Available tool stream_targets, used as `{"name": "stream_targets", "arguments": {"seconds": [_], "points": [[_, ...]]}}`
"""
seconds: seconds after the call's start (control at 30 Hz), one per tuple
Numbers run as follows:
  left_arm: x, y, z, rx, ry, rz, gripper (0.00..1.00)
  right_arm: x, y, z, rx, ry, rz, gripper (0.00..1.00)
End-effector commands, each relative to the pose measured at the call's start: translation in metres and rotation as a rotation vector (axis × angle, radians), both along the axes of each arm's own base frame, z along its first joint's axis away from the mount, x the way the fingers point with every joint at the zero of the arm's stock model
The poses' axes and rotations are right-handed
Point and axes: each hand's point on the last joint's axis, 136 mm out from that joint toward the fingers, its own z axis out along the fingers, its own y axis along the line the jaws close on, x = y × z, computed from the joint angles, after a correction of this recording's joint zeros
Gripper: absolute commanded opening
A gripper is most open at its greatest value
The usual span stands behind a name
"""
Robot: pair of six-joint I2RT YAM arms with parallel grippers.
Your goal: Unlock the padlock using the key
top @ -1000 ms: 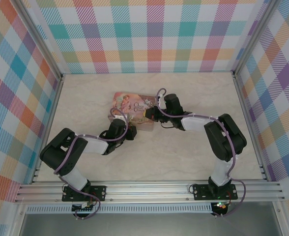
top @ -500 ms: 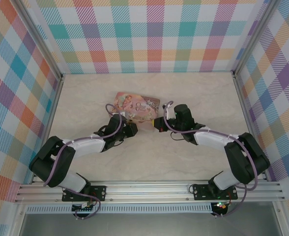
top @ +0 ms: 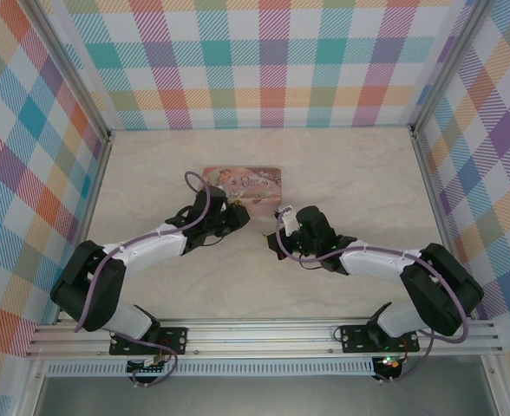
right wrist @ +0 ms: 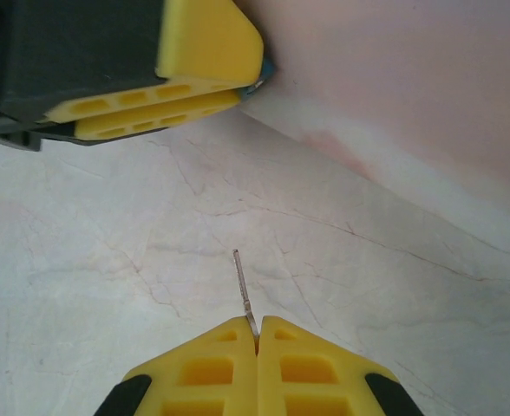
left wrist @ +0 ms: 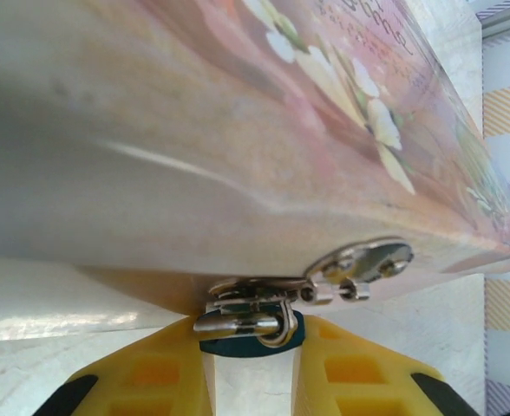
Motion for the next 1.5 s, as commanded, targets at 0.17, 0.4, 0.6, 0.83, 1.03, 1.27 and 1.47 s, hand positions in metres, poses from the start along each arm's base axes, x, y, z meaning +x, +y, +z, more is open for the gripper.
{"name": "stream_targets", "arguments": {"seconds": [0.17,0.4,0.6,0.83,1.03,1.27,1.47], "points": [[-0.001,-0.023,0.025,-0.117,0.041,-0.017,0.19,0.017,0.011,0.009,0.005,-0.111,0.013,0.00],[-0.003,-0.024,0.031,-0.123,0.060,-0.022,0.18,0.022,0.018,0.018,0.040,-0.156,0.029,0.00],[-0.003,-0.024,0.032,-0.121,0.066,-0.023,0.18,0.025,0.024,0.022,0.051,-0.183,0.050,0.00],[-0.005,-0.024,0.033,-0.125,0.071,-0.023,0.17,0.029,0.029,0.024,0.057,-0.196,0.060,0.00],[-0.006,-0.023,0.035,-0.134,0.074,-0.017,0.16,0.033,0.031,0.026,0.071,-0.199,0.060,0.00],[-0.007,-0.023,0.037,-0.143,0.076,-0.017,0.15,0.035,0.035,0.023,0.078,-0.190,0.067,0.00],[-0.007,-0.023,0.038,-0.147,0.076,-0.017,0.14,0.038,0.035,0.024,0.087,-0.193,0.056,0.00]]}}
